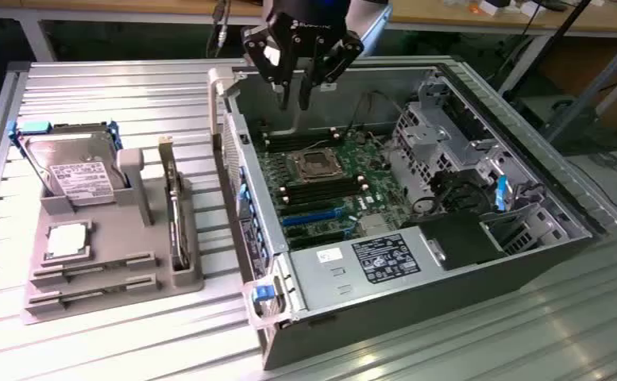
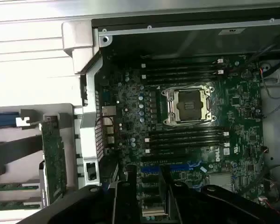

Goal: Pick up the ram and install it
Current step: 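Reach for the ram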

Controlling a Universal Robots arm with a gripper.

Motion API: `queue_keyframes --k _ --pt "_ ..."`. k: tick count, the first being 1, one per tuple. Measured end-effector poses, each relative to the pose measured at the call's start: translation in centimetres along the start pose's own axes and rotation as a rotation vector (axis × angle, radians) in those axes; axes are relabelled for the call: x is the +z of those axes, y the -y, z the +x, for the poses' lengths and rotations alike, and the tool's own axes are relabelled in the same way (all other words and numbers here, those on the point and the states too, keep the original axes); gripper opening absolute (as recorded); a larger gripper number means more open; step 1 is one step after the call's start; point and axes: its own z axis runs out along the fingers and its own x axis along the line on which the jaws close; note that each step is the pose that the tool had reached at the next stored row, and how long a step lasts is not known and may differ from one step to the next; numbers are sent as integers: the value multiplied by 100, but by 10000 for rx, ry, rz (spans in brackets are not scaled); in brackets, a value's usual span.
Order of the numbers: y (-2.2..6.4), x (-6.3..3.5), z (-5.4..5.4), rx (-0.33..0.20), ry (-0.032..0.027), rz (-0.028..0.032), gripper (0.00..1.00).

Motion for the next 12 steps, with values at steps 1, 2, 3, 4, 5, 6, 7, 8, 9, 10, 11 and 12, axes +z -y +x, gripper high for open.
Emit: queue_keyframes --k 1,2,3,4,5,6,7,8,9,10,11,12 --pt "11 -4 175 0 2 1 33" --pt "18 -6 268 -2 2 1 33" --pt "26 -8 376 0 3 -1 33" --pt "32 -10 446 -1 2 0 33" --pt "39 -13 548 -1 2 1 33" --pt "49 -16 669 1 3 0 33" --pt "59 -19 801 -2 3 0 33" --pt "66 -21 899 1 2 1 33" --pt "70 -22 953 -1 3 0 33" --pt "75 -23 1013 0 3 0 33" --pt "81 -26 1104 0 2 1 33" --pt "87 -27 1174 -2 2 1 33"
